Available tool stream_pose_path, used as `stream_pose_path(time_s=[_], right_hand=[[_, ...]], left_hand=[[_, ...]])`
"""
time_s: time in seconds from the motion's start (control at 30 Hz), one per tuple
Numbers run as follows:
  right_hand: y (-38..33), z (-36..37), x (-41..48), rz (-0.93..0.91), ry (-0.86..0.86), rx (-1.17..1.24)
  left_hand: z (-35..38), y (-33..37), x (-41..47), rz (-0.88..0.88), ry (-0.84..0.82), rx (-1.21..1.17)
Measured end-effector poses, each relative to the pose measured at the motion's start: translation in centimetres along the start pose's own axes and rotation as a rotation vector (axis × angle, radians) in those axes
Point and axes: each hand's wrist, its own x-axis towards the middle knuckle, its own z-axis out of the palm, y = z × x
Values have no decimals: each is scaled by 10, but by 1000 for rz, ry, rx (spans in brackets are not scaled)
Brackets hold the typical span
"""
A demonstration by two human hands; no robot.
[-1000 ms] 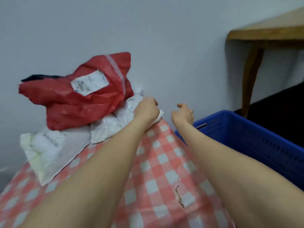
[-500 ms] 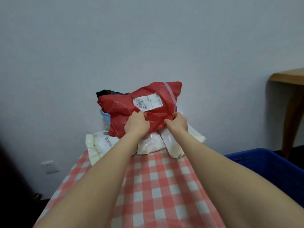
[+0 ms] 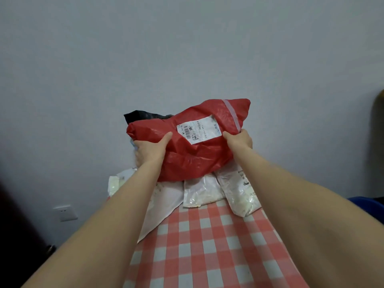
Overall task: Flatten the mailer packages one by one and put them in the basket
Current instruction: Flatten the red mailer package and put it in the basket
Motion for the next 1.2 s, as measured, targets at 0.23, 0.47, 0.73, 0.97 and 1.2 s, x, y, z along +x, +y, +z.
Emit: stream_pose_path(time_s=[0.23,0.47,0.73,0.97,1.2], right_hand=[[-11,2,-3,-72,48,145],[-47,-38,-40,-219,74,164],[-63,-88,-99,-296,66,51],[-25,-126,-137,-194,150,-284],[21,-134,-151,-88,80,-580]], left_hand=[[1,7,-3,121,82,3],[-33,42,-41,247,212,-52],[-82,45,-86,267,197,34],[-87,-3,-116,246,-42,335],[-71,-54,-140,380,-97,716]])
